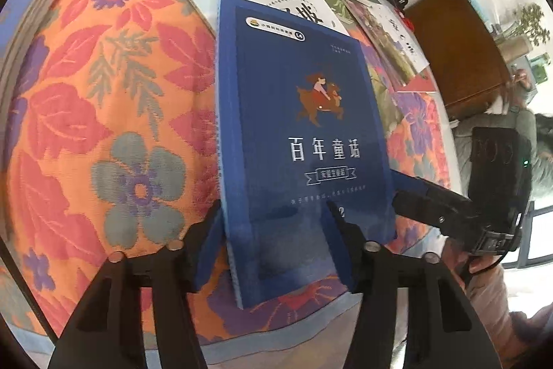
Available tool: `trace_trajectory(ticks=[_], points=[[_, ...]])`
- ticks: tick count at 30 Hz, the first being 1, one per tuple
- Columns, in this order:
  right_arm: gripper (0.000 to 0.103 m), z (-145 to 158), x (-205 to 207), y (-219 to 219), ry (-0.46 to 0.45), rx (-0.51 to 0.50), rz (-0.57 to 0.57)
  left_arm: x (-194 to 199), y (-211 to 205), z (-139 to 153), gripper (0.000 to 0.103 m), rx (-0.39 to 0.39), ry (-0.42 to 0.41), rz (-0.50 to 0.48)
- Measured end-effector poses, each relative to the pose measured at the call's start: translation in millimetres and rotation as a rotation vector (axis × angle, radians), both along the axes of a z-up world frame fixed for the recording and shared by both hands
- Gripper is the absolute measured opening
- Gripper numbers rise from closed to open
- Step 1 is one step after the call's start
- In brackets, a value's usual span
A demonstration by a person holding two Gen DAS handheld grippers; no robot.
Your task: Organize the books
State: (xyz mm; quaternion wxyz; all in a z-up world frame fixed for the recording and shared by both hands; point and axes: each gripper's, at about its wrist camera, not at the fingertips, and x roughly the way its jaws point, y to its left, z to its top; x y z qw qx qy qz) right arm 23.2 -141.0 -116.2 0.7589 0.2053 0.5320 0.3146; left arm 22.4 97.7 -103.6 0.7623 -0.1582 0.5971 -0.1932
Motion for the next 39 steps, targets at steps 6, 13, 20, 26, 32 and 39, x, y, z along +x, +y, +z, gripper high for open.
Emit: trace_trajectory(ticks=[6, 13, 20, 26, 32, 39], points=[[0.070, -0.1, 2.9, 4.7, -0.006, -0.015, -0.006, -3.9, 12.9, -0.1, 0.038, -0.061, 0.013, 0.081], [0.054, -12.9, 2.2, -20.6, 0.027, 0.114, -0.052, -4.2, 21.1, -8.1, 0.031, -0.083, 0.033, 0.109], [0.041, -22.0, 8.7, -34.4, 0.106, 0.179, -0.044, 0.9, 41.7, -21.1, 0.025, -0.236, 0.112, 0.178], [0.033, -28.3, 11.0, -38.8, 0.146, 0.257, -0.041, 15.9, 45.6, -32.8, 0.026, -0.356, 0.152, 0.114], [0.016, -28.1, 13.1, -33.4, 0.172, 0.172, -0.054, 20.6, 26.6, -16.1, 0.021, -0.173, 0.149, 0.084], [0.015, -29.1, 11.6, -20.0, 0.155, 0.185, -0.036, 29.2, 18.7, -12.1, 0.023, -0.088, 0.177, 0.069]])
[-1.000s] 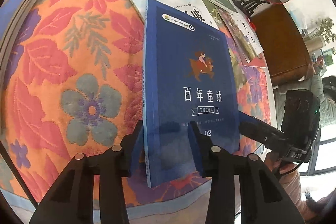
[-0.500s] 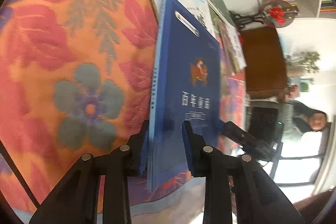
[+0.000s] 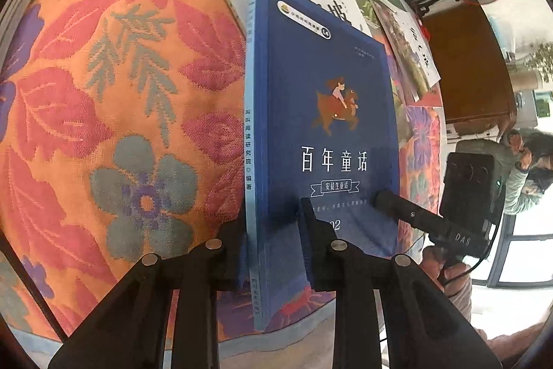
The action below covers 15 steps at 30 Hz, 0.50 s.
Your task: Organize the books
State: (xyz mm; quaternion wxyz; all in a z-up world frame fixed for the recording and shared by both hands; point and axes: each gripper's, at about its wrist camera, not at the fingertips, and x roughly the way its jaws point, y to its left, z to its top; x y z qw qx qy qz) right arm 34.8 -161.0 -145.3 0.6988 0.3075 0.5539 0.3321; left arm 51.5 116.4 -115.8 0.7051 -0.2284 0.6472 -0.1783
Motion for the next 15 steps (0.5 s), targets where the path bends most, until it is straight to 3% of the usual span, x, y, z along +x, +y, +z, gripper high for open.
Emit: trace_trajectory(ticks=[4, 7, 12, 15], points=[[0.014, 17.7, -7.1, 9.6, -0.032, -0.157, -0.006, 0.2, -9.6, 5.6, 0.023, 0.041, -0.024, -0.015], [0.012, 46.8, -16.9, 32.2, -0.136, -0.318, 0.030, -3.4, -25.9, 17.7, 0.023, 0.160, -0.095, -0.071], [0.011, 78.7, -32.5, 55.3, -0.237, -0.414, 0.086, -10.1, -33.5, 30.7, 0.024, 0.248, -0.146, -0.136], [0.011, 82.4, -35.9, 62.2, -0.252, -0.408, 0.099, -15.0, -32.3, 39.4, 0.024, 0.300, -0.173, -0.172]])
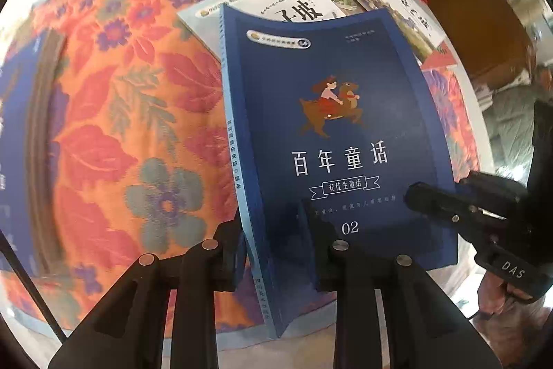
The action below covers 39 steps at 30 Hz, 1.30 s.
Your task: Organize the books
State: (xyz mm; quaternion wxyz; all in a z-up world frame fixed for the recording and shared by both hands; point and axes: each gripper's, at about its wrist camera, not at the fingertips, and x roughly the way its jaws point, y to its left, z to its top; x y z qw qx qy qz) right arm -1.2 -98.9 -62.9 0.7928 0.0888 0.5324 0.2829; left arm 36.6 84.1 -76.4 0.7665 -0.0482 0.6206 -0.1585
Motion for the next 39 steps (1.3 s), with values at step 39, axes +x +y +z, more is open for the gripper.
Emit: trace_trajectory(ticks=[39], points=[[0.013, 48.4, 15.2, 144.8, -0.172, 0.034, 0.187, -22.9, 126.2, 72.9, 0.024, 0.158, -0.253, 0.154]])
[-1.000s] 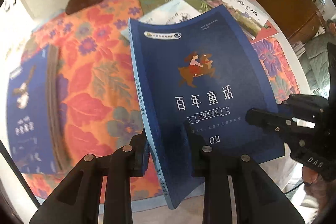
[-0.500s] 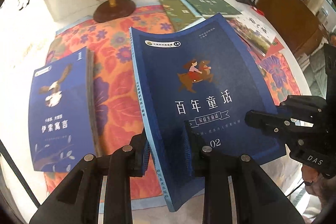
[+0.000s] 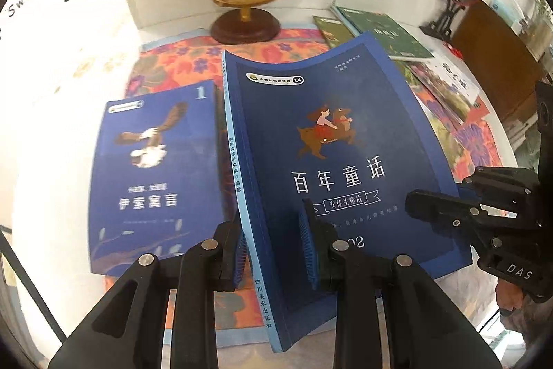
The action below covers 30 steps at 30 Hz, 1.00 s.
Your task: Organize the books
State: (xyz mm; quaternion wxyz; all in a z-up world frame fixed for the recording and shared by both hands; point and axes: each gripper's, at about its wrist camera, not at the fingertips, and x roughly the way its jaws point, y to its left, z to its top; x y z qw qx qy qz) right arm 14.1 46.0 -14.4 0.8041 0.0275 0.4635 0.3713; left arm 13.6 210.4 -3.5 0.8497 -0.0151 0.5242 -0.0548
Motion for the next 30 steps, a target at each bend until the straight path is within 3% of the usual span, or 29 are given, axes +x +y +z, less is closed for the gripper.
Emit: trace_trajectory(ticks=[17, 25, 30], points=[[0.013, 11.8, 21.7, 89.9, -0.023, 0.046, 0.109, 2.5, 90.0, 13.7, 0.025, 0.037, -0.068, 0.156], [0.014, -18.0, 28.2, 134.4, 0.070, 0.045, 0.120, 8.6, 127.4, -3.9, 0.025, 0.068, -0.049, 0.218], [0.014, -35.2, 32.6, 155.5, 0.076, 0.032, 0.108, 9.4, 147.3, -20.8, 0.025, 0.044, -0.031, 0.256]])
